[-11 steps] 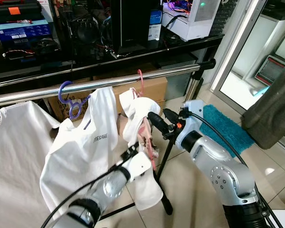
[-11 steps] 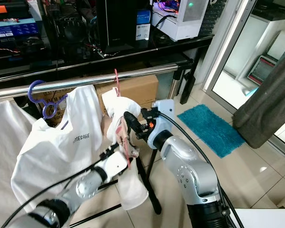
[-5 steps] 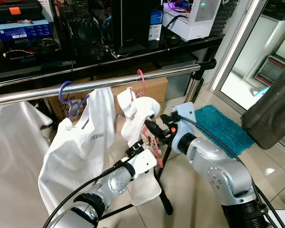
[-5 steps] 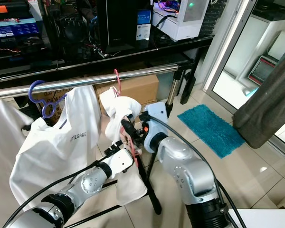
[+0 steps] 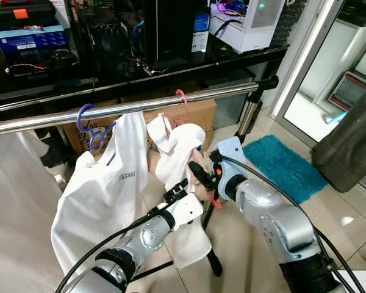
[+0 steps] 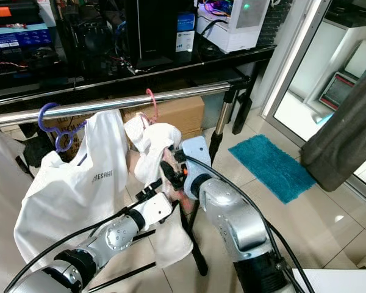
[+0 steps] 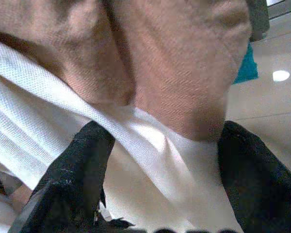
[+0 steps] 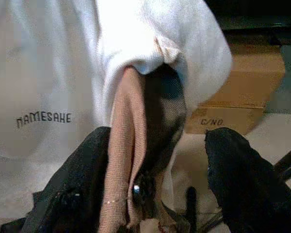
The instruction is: Hang hanger
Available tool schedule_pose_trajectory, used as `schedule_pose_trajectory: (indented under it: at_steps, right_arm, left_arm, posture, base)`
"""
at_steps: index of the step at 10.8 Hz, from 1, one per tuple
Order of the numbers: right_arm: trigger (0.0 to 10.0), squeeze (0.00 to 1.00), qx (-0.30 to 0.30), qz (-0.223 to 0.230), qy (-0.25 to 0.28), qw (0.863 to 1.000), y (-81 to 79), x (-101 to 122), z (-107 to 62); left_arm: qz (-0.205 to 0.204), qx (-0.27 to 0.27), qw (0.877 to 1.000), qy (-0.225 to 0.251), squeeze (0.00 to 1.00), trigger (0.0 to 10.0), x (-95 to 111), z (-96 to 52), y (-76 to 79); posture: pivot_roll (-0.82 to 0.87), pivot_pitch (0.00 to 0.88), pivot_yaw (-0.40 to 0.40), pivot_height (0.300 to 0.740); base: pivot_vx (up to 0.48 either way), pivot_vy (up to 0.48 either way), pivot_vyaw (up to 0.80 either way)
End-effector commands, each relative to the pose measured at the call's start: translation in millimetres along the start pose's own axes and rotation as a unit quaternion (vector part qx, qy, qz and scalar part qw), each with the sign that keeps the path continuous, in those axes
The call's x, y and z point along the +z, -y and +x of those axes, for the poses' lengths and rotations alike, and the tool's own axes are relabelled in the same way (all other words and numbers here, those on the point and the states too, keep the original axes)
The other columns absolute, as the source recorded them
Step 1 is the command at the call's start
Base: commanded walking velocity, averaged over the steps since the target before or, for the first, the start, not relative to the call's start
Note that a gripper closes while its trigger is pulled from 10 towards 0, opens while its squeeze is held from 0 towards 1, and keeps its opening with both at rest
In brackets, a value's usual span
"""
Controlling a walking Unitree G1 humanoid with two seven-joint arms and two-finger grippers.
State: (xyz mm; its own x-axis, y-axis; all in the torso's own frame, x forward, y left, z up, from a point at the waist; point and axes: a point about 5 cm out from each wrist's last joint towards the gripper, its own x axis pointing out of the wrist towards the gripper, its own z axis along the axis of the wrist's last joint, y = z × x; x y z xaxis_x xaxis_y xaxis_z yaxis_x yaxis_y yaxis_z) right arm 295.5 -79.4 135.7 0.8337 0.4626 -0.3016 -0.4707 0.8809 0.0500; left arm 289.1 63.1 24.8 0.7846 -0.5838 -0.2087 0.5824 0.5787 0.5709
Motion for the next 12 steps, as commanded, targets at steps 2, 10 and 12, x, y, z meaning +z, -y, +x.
schedule_pose_trajectory:
  at_steps: [2,10,12]
  right_arm:
    - [0.0,0.0,-0.021,-0.004,0.007,1.0,3.5,2,3.2]
    - [0.0,0.0,-0.057,-0.013,0.041,0.997,17.4,2,3.7]
    - [0.0,0.0,-0.062,-0.013,0.045,0.997,19.9,1,2.5]
  left_arm:
    - [-0.002,-0.002,1.0,0.01,0.0,10.0,3,0.5,4.9]
    - [-0.041,0.046,0.998,-0.002,0.0,10.0,-6,-7.4,1.2]
    - [-0.057,0.051,0.997,0.006,0.62,10.0,-6,-9.6,0.5]
  posture:
    - [0.11,0.043,-0.032,0.74]
    - [0.12,0.046,-0.036,0.74]
    - [0.12,0.048,-0.036,0.74]
  base:
    - [0.0,0.0,0.0]
    - [0.0,0.0,0.0]
    - [0.0,0.0,0.0]
